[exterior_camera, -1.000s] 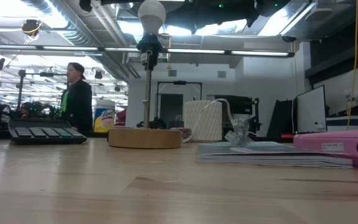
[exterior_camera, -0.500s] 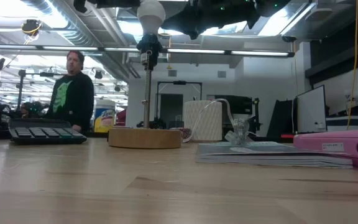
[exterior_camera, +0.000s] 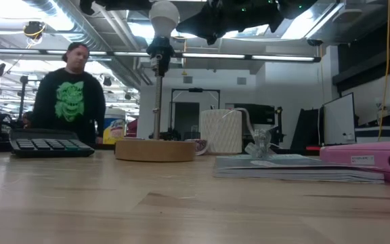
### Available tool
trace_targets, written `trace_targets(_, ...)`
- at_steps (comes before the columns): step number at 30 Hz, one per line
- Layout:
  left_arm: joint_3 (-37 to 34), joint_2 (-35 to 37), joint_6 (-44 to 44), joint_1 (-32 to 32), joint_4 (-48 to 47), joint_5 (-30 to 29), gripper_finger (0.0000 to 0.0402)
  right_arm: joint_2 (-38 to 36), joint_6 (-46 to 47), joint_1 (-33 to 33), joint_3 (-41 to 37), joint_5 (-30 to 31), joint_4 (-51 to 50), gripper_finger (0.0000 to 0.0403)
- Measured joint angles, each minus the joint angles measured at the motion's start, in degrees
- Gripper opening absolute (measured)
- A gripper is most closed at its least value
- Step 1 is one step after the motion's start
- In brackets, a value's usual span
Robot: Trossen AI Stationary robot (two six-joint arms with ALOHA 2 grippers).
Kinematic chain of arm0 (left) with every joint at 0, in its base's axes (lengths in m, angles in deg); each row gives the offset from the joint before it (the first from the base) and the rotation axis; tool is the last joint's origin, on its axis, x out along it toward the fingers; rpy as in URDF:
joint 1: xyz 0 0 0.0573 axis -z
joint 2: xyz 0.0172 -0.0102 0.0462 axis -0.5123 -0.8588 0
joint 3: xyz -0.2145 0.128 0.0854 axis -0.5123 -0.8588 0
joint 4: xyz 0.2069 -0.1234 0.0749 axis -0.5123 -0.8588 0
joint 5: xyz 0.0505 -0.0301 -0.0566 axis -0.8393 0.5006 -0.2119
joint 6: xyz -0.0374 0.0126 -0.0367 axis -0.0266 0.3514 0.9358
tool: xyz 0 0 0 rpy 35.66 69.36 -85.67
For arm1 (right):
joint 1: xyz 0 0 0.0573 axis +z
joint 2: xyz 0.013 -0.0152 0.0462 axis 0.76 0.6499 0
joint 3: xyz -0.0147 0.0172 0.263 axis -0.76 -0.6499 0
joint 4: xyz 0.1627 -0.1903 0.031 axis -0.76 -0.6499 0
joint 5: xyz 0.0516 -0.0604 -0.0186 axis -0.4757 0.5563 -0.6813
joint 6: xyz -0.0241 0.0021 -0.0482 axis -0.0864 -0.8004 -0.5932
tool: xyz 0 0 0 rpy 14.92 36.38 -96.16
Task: Screw lightbulb
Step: Insert the lightbulb into the lamp
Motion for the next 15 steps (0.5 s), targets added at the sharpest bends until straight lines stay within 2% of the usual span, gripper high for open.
trace_targets(4, 0.00, 0.02, -0.76, 0.39, -0.12, -3.40, 0.0001, -0.01, -0.02, 0.53, 0.00, -0.74, -0.78, 0.0017)
trace_targets(10, 0.00, 0.00, -3.42, 2.71, 0.06, -4.73, 0.0001, 0.00, -0.48, 0.86, 0.00, 0.13, -1.87, 0.0017)
trace_targets(15, 0.00, 0.00, -3.66, 4.12, 0.46, -5.08, 0.0001, -0.40, -0.87, 0.86, 0.00, 3.40, -0.97, 0.0017)
